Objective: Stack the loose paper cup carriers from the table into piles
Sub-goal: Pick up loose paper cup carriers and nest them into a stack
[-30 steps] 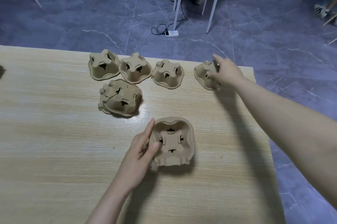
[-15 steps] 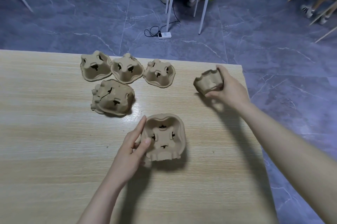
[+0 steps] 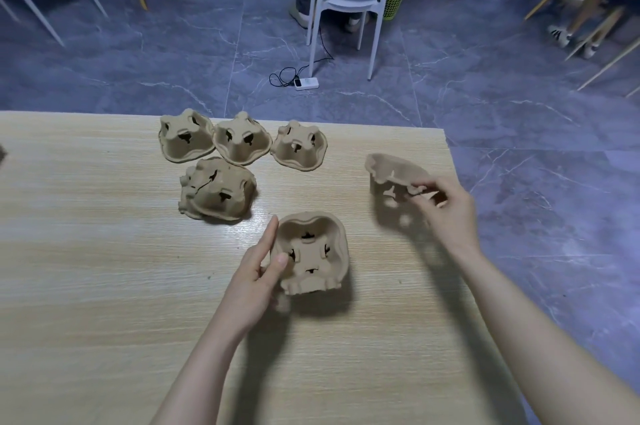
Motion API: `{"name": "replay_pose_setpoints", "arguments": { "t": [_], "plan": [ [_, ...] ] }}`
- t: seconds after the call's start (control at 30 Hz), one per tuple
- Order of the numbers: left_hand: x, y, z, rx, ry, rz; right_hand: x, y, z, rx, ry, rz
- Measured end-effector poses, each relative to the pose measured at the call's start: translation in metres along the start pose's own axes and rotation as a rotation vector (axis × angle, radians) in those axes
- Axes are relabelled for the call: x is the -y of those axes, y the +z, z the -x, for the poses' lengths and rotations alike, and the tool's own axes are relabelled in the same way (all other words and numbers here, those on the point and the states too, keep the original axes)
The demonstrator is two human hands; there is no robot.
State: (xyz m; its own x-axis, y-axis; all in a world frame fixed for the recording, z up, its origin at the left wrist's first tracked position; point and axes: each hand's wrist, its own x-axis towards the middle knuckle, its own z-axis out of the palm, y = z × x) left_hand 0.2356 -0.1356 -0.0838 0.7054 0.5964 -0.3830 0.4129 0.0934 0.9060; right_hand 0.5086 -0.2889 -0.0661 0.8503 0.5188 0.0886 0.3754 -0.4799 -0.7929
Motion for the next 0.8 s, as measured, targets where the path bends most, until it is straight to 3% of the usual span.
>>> {"name": "replay_pose_setpoints", "arguments": {
  "t": [0.13, 0.23, 0.43, 0.8],
  "plan": [
    [-0.003, 0.000, 0.001, -0.011, 0.014, -0.019, 0.034, 0.000, 0.046, -0.062, -0.110, -0.157],
    [-0.008, 0.000, 0.004, -0.013, -0.012, 0.036, 0.054, 0.005, 0.081, 0.014, -0.257, -0.176],
    [-0.018, 0.000, 0.011, 0.017, -0.018, 0.045, 0.047, 0.021, 0.108, 0.179, -0.496, 0.020],
    [-0.016, 0.000, 0.010, 0.012, 0.001, 0.043, 0.040, 0.021, 0.110, 0.318, -0.585, 0.150]
  ]
}}
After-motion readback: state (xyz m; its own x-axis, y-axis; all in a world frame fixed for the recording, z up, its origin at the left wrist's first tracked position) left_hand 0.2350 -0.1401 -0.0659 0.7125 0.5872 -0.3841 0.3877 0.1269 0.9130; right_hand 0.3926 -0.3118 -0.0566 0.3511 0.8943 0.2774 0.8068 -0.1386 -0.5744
